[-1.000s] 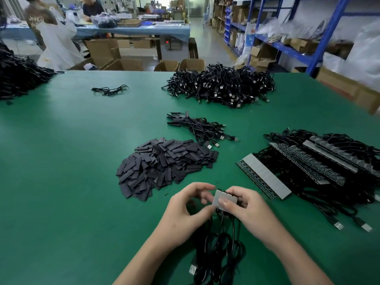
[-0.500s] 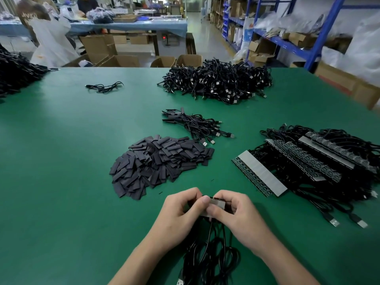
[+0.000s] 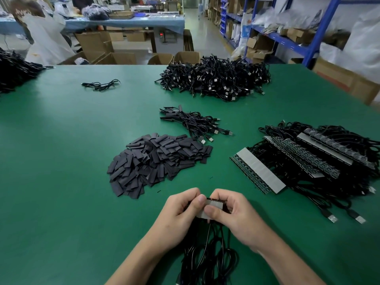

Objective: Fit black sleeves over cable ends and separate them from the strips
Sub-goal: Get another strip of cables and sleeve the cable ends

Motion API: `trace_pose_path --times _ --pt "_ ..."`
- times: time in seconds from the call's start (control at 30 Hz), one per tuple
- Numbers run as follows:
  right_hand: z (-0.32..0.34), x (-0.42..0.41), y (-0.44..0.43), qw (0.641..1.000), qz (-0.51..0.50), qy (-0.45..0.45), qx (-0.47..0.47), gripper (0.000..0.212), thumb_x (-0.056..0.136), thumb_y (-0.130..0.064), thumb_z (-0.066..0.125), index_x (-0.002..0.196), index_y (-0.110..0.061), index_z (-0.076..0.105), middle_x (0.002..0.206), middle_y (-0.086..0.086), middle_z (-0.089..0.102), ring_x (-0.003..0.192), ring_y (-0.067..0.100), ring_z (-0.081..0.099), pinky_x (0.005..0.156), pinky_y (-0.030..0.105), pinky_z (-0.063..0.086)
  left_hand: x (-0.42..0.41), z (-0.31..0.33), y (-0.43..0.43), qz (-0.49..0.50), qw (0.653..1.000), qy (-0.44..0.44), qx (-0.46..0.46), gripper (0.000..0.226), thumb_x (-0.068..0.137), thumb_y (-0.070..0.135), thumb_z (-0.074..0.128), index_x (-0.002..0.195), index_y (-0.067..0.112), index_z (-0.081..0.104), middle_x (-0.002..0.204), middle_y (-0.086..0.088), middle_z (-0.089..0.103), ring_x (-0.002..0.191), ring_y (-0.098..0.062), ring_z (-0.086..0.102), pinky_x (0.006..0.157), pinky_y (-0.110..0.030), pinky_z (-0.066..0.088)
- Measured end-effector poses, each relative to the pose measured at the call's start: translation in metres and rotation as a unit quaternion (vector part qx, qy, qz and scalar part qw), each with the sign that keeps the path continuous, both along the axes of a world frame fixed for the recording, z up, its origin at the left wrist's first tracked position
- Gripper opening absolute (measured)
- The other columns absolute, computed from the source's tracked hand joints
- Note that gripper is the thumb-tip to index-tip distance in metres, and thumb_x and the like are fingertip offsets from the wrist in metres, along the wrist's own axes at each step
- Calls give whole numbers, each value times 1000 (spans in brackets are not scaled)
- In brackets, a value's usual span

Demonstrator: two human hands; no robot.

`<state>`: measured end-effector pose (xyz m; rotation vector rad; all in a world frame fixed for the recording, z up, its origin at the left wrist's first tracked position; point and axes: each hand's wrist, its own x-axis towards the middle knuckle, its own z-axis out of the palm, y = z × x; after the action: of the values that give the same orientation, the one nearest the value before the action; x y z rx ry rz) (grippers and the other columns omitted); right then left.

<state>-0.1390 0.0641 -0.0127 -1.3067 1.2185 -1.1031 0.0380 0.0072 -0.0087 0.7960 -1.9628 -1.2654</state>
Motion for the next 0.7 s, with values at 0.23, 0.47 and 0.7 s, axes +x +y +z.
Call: trace_pose_path --times 0.23,0.47,0.7 --pt "-1 1 0 1000 -10 2 1 24 95 -33 71 80 -15 64 73 -6 65 74 7 61 74 21 49 0 -1 -3 46 997 -36 -59 44 98 48 52 68 16 50 60 8 47 58 -8 42 56 -27 36" --pt "0 5 0 1000 -25 4 9 29 88 -49 72 86 -20 66 78 -5 68 80 11 66 79 32 52 1 -1 -1 68 992 -42 -97 48 101 47 48 68 13 43 62 -5 41 57 -14 37 54 -38 35" --pt "2 5 1 1000 1 -19 5 32 97 -44 65 84 -16 61 73 8 71 63 21 64 64 30 51 2 4 -1 -21 999 -34 21 53 105 49 45 73 13 66 69 -2 72 63 -25 63 61 -35 48"
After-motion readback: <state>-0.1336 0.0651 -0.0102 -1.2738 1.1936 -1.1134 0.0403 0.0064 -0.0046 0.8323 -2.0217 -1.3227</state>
